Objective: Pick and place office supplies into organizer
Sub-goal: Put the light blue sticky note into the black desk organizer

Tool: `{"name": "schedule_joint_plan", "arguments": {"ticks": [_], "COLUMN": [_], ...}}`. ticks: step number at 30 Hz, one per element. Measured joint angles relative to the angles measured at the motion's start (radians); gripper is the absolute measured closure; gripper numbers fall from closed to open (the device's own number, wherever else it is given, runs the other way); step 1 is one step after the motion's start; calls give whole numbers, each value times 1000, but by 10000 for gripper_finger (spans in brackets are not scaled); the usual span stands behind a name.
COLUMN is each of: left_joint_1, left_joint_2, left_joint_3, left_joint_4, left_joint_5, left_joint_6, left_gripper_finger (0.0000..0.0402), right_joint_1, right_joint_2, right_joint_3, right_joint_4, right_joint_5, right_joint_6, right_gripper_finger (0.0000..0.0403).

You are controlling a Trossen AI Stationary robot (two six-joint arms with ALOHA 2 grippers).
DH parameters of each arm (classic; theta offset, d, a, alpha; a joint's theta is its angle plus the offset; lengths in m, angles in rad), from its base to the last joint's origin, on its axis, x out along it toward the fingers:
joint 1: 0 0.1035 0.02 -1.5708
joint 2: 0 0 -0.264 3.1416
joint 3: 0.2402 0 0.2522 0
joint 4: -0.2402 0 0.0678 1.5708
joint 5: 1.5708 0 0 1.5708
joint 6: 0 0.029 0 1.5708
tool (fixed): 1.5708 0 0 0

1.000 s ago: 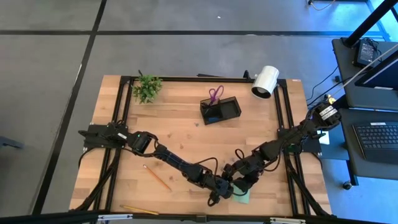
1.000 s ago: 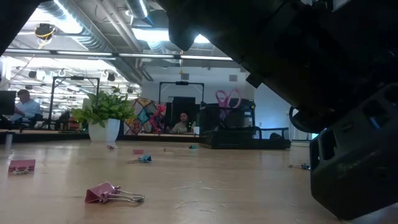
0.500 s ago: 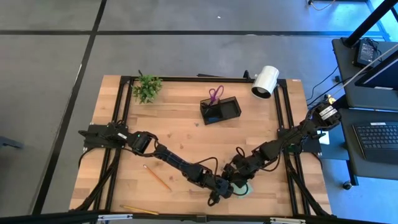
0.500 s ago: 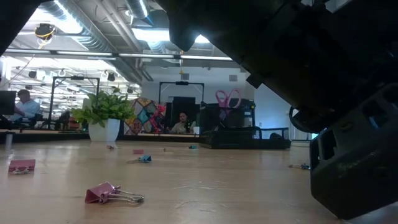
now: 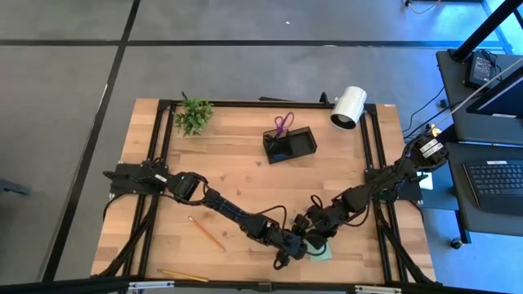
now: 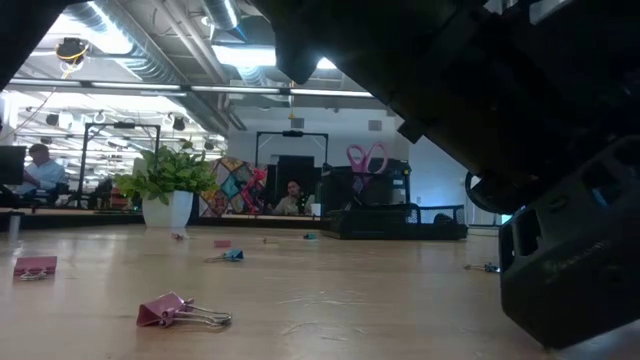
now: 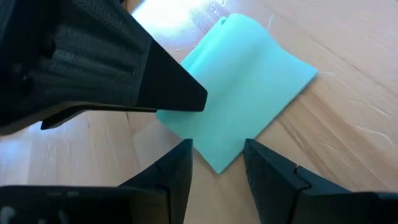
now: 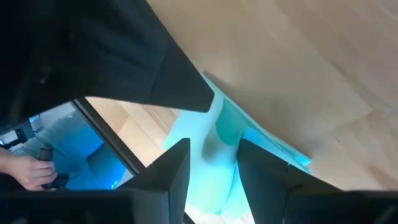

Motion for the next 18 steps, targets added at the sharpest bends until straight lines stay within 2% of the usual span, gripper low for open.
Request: {"name": "schedule_joint_plan", "arguments": {"ticks": [7, 18], "left_joint_1": [2, 2], "left_joint_2": [0, 0], "left_joint_3": [0, 0], "left_joint_4": [0, 0], "left_joint_5": [0, -1], "left_joint_6": [-1, -2], "left_gripper_finger": [261, 261], "right_joint_1": [0, 0], "right_joint_2": [0, 0], "right_joint_3": [0, 0], "right_joint_4": [-1, -2], "right_joint_5": [-7, -9], "right_joint_6": [0, -8], "right_gripper_finger": [279, 363]}}
